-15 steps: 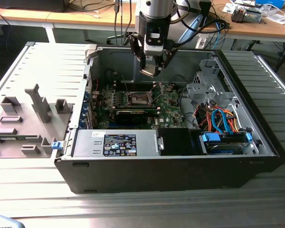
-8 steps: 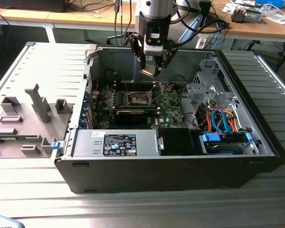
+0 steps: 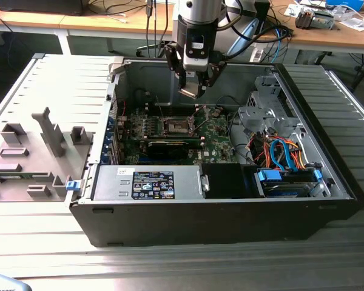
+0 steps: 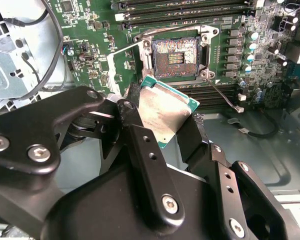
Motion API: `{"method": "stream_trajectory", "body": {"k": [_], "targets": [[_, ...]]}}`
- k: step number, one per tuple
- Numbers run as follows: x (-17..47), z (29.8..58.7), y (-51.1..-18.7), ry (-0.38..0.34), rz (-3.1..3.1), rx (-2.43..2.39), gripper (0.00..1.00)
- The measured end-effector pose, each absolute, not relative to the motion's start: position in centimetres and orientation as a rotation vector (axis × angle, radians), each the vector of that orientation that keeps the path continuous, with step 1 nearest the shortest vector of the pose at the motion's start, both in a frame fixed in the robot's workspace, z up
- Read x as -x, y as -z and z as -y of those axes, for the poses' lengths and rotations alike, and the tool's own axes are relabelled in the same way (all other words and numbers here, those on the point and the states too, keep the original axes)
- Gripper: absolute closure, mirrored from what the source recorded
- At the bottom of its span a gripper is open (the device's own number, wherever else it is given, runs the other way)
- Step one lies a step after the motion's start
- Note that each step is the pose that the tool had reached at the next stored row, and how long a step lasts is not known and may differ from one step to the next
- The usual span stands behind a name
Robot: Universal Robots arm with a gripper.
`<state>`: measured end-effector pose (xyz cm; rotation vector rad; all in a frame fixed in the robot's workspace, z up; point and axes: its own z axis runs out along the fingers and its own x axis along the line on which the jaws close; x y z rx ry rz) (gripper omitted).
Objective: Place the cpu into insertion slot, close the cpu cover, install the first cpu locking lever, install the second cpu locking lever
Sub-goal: 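Place the cpu into insertion slot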
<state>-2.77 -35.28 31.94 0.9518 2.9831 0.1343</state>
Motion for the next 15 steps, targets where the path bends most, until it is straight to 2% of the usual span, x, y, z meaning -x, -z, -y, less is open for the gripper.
{"method": "stream_trajectory", "body": {"k": [15], "targets": [[2.77, 35.28, -31.89, -0.134, -2.977, -0.968, 0.46]]}}
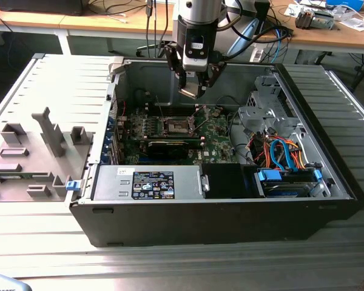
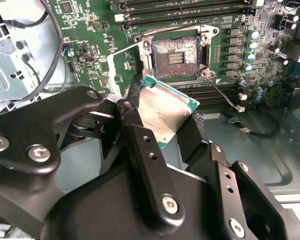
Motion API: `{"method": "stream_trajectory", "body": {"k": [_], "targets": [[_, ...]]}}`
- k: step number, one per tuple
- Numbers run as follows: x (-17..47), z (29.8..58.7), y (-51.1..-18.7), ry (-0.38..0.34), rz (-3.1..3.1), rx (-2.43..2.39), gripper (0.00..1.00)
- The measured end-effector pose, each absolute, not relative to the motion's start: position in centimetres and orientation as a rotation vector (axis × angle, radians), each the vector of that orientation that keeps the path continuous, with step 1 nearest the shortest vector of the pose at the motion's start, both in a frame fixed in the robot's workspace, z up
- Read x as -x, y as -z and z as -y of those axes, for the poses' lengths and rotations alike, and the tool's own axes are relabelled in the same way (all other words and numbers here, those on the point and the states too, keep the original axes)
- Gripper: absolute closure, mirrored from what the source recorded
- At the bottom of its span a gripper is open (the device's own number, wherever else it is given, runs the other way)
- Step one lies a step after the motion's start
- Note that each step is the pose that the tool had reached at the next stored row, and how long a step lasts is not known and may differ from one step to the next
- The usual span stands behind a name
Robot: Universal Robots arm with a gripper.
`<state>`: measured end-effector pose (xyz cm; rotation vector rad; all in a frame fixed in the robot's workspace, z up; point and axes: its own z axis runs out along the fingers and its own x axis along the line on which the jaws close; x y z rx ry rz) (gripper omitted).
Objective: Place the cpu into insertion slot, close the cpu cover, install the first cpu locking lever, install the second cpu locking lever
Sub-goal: 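Place the cpu into insertion slot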
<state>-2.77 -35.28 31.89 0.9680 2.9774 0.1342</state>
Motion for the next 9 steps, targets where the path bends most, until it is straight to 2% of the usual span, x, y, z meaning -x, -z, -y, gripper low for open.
{"method": "stream_trajectory", "body": {"k": [9], "targets": [[2.77, 35.28, -31.87, -0.134, -2.974, -0.976, 0.46]]}}
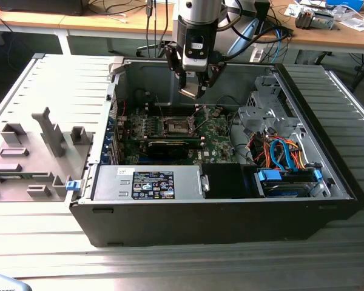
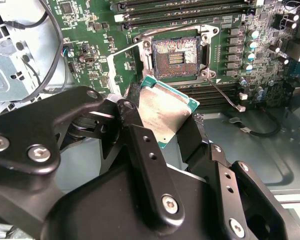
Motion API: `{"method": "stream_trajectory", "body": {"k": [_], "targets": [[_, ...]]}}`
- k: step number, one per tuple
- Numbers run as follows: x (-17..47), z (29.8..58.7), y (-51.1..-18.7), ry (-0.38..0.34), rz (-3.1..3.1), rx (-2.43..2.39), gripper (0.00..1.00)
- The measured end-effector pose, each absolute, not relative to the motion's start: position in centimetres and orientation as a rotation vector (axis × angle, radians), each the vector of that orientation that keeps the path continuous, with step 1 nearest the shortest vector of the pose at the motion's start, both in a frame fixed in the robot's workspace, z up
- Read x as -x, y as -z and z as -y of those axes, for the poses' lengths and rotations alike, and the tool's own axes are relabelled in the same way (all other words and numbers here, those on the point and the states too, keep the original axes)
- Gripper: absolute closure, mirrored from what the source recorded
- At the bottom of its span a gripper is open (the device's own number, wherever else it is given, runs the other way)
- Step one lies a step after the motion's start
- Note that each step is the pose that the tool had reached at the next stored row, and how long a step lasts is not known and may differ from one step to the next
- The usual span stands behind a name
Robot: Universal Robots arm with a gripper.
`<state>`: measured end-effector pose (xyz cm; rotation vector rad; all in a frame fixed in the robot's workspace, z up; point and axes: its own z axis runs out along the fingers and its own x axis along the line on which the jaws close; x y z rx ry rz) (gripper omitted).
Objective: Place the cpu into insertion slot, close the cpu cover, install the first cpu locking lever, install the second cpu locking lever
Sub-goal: 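Place the cpu into insertion slot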
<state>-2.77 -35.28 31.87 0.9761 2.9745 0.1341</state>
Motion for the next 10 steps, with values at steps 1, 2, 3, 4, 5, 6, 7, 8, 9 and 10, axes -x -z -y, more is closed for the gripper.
{"method": "stream_trajectory", "body": {"k": [1, 2, 3, 4, 5, 6, 7, 8, 9, 10], "targets": [[2.77, 35.28, -31.87, -0.134, -2.974, -0.977, 0.46], [2.77, 35.28, -31.86, -0.134, -2.974, -0.979, 0.46], [2.77, 35.28, -31.86, -0.134, -2.973, -0.979, 0.46], [2.77, 35.28, -31.86, -0.134, -2.973, -0.98, 0.46], [2.77, 35.28, -31.86, -0.134, -2.973, -0.981, 0.46], [2.77, 35.28, -31.85, -0.134, -2.972, -0.982, 0.46], [2.77, 35.28, -31.85, -0.134, -2.972, -0.983, 0.46], [2.77, 35.28, -31.85, -0.134, -2.972, -0.984, 0.46], [2.77, 35.28, -31.85, -0.134, -2.972, -0.984, 0.46], [2.77, 35.28, -31.84, -0.134, -2.971, -0.985, 0.46]]}}
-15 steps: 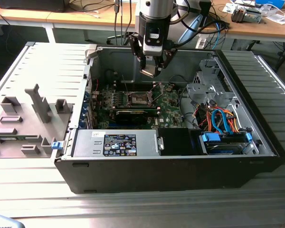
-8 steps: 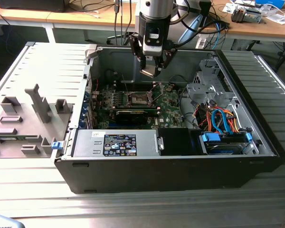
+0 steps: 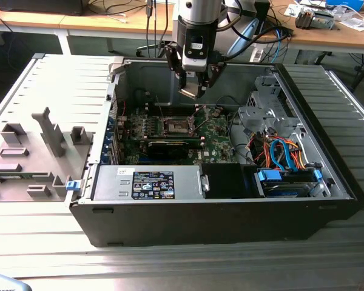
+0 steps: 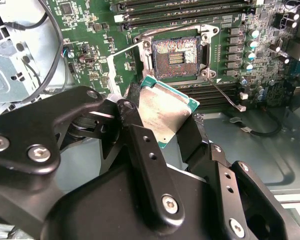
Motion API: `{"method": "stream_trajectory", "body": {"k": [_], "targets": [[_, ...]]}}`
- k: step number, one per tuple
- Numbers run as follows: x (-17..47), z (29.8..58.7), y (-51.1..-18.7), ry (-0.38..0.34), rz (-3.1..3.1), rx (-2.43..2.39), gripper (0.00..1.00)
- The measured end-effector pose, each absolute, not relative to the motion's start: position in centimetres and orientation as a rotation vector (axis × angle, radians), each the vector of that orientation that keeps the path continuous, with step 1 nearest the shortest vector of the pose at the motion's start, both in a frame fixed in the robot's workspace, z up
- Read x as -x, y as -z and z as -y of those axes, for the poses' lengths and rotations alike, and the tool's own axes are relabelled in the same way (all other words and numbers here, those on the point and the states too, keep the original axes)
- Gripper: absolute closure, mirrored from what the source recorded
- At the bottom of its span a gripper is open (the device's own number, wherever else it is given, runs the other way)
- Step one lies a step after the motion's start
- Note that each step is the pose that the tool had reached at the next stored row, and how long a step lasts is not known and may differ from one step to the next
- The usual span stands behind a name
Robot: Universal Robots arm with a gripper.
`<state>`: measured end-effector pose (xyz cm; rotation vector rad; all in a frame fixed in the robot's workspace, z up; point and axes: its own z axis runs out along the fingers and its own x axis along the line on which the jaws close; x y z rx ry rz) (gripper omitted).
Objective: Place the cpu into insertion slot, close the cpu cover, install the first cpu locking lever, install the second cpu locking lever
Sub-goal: 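Place the cpu into insertion slot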
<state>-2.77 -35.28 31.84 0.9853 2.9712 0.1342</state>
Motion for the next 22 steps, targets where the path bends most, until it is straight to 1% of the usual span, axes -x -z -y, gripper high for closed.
{"method": "stream_trajectory", "body": {"k": [22], "targets": [[2.77, 35.28, -31.79, -0.134, -2.963, -1.008, 0.46]]}}
